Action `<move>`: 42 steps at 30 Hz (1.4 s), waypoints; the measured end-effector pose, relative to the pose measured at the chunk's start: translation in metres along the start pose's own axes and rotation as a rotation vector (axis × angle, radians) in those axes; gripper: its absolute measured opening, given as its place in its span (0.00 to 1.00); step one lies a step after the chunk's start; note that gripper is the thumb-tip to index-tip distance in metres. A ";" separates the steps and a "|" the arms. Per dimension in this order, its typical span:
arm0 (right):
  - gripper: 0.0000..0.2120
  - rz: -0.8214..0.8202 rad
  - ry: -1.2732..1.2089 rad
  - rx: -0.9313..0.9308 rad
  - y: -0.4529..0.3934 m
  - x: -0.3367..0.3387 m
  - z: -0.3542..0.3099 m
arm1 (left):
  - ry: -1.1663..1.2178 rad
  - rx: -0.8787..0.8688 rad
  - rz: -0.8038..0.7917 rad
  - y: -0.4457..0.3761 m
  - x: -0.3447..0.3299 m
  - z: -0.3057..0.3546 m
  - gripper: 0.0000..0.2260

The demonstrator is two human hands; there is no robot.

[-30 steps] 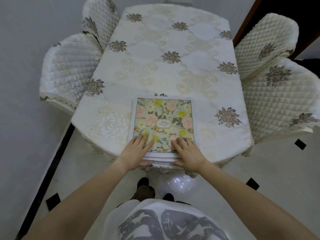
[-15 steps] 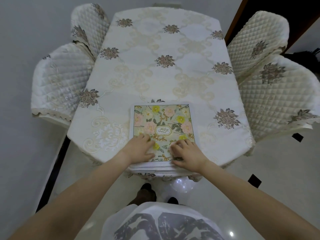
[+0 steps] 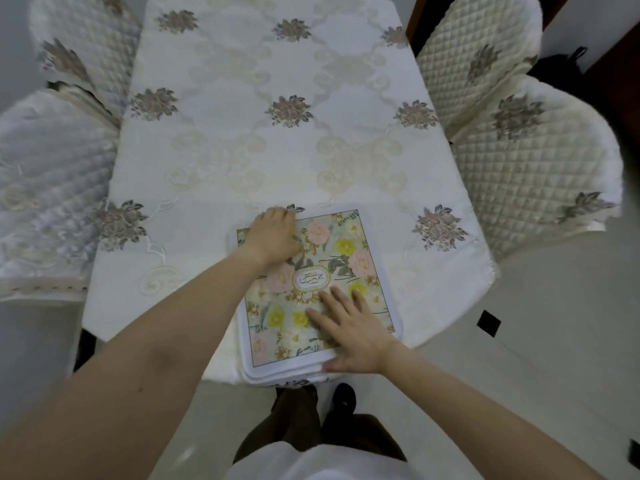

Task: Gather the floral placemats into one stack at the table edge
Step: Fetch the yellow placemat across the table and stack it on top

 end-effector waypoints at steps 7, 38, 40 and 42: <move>0.48 0.011 0.056 0.033 -0.001 -0.002 -0.005 | 0.092 0.090 -0.106 -0.016 -0.004 0.008 0.32; 0.15 0.430 -0.458 -0.835 0.029 0.025 0.061 | 0.766 0.810 0.004 0.147 -0.048 -0.028 0.15; 0.15 0.425 -0.523 -0.879 0.027 0.022 0.056 | 0.798 0.789 0.000 0.150 -0.052 -0.025 0.14; 0.16 0.415 -0.527 -0.903 0.026 0.020 0.052 | 0.807 0.775 0.010 0.151 -0.053 -0.023 0.15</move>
Point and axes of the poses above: each hand's wrist, its own y-axis away from the middle knuckle, its own x-axis out of the back of the hand, z = x × y, the point moved 2 cm from there along -y, towards the middle knuckle, and after that the axes turned 11 degrees about x, right-handed, at the moved point
